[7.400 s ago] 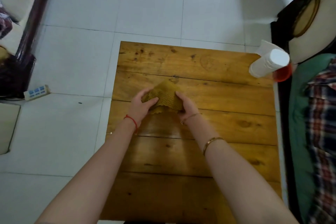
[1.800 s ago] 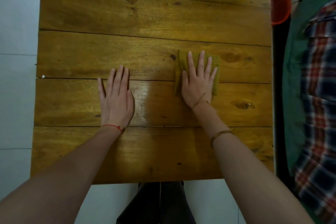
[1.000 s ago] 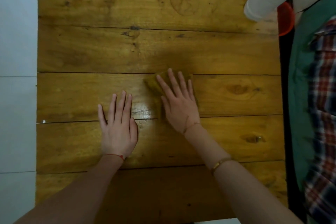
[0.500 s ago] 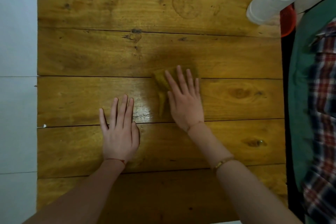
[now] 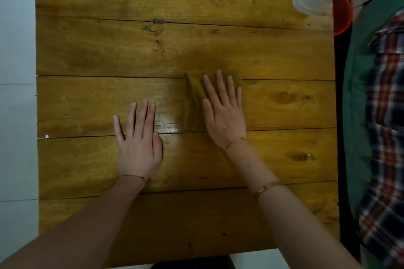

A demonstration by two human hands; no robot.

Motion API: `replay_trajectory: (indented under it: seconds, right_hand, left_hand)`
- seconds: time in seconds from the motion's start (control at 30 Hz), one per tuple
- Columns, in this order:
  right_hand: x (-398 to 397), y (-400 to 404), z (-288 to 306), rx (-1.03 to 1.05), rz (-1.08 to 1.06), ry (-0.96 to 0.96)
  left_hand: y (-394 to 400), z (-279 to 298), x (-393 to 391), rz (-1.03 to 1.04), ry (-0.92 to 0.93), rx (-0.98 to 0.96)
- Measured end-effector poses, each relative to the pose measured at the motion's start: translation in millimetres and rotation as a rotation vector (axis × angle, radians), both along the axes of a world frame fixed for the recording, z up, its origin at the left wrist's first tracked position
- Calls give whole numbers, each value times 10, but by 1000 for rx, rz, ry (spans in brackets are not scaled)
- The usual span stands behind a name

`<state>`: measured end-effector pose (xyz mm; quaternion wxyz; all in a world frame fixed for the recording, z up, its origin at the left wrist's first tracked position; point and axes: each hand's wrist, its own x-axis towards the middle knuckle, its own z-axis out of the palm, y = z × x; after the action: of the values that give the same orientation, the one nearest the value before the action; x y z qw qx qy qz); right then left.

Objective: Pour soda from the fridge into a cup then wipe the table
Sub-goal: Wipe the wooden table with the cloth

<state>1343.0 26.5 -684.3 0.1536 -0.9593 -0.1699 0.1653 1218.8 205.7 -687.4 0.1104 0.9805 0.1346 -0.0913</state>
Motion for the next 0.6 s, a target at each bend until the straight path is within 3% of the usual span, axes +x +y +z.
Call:
replay_trajectory:
  seconds: [0.13,0.3,0.6]
  right_hand:
    - [91,-317,-20,-66,-92,-50]
    - [-11,-35,-73,-137,-169,-106]
    - [-258,24,-109,-101,4,-116]
  left_hand:
    - [10,-25,-11,1,-14,2]
    - [-3,-28,-21,4,-26,3]
    - [-20,-42,-45,12,-94,-22]
